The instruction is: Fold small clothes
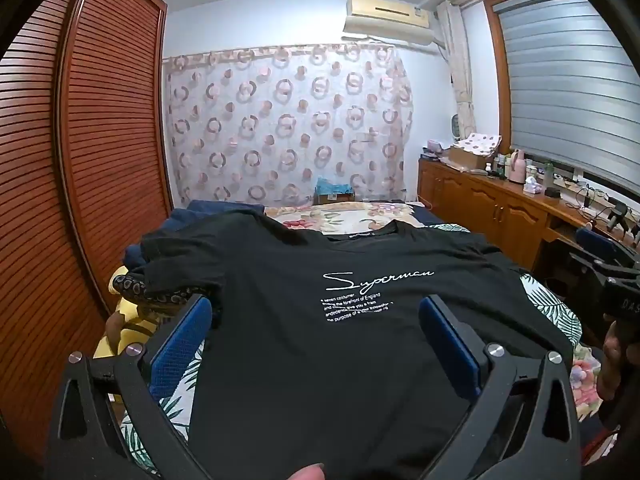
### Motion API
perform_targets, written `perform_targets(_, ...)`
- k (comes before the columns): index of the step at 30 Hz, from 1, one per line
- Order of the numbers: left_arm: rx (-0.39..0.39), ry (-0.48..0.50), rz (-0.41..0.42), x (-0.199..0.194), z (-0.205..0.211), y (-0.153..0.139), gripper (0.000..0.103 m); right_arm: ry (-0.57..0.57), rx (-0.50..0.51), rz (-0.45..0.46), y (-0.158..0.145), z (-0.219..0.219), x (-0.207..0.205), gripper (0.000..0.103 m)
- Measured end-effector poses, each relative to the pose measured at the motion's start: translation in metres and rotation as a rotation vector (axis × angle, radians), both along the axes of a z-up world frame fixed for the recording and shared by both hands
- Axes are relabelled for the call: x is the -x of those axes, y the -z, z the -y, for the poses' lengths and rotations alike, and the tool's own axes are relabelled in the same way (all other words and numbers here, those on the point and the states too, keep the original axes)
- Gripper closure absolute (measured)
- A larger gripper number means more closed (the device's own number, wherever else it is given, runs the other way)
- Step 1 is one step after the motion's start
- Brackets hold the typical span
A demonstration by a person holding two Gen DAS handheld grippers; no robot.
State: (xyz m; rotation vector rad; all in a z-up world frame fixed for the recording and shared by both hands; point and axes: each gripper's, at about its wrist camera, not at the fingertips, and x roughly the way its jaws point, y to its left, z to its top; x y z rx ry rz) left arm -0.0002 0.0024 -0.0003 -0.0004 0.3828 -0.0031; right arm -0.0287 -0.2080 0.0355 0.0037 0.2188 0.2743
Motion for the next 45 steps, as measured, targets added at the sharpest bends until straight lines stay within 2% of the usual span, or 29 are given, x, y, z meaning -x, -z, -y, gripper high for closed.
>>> perform_targets(5,0.008,0.001,-0.008,-0.001,-0.006,0.0005,0.0,0.0,0.003,-0.004,0.0001,0.0,-0.0004,0.0)
perform_targets(6,-0.021,-0.013,0.002,0.0007,0.0008,0.0011,0.0,0.0,0.003,-0.005,0.0,0.0,-0.0005,0.0)
perform_targets(11,-0.024,-0.014,0.006,0.0017,0.0004,0.0018,0.0,-0.001,0.004,-0.005,0.0002,-0.0003,0.0003,0.0)
perform_targets(45,-0.018,-0.022,0.013,0.0008,-0.0032,-0.0024,0.0,-0.004,0.007,-0.004,0.0004,-0.0025,-0.0007,0.0)
